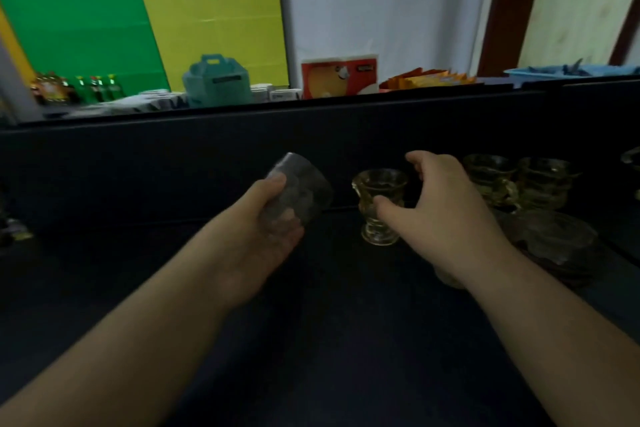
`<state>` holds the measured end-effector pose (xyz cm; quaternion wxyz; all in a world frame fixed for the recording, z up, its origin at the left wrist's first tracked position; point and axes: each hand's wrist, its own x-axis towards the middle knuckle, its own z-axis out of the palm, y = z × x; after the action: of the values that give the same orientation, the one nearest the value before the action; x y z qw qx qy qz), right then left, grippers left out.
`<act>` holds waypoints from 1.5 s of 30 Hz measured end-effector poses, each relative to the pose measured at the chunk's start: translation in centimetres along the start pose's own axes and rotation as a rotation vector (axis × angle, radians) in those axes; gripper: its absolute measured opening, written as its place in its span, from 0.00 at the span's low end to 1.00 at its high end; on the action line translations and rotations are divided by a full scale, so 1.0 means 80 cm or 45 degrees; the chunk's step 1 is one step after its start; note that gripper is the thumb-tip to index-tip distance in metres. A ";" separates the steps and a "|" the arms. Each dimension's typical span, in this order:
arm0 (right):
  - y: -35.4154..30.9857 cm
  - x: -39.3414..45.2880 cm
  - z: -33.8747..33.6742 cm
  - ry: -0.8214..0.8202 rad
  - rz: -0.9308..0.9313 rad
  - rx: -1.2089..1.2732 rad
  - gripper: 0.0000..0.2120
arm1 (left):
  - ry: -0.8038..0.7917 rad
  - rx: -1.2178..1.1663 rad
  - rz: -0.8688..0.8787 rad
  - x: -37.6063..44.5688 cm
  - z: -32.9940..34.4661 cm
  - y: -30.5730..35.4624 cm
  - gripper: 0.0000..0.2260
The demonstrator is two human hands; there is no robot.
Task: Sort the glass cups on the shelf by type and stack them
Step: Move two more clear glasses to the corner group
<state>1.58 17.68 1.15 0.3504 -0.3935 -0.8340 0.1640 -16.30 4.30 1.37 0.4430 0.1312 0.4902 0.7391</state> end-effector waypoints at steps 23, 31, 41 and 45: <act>-0.015 0.049 0.019 -0.346 0.421 0.109 0.33 | 0.093 0.666 0.351 -0.095 0.000 -0.052 0.37; -0.016 0.001 0.006 -0.116 0.173 0.623 0.23 | 0.093 0.615 0.465 -0.107 -0.014 -0.061 0.31; -0.012 -0.049 -0.091 0.054 -0.128 1.243 0.18 | 0.094 0.668 0.761 -0.155 0.039 -0.074 0.34; 0.032 -0.078 -0.152 0.043 -0.123 1.304 0.21 | 0.062 0.687 0.819 -0.177 0.095 -0.098 0.35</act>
<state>14.40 14.47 5.42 0.5189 -0.1350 -0.6580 0.5286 0.70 -1.22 1.89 0.1277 0.3713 0.6105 0.6878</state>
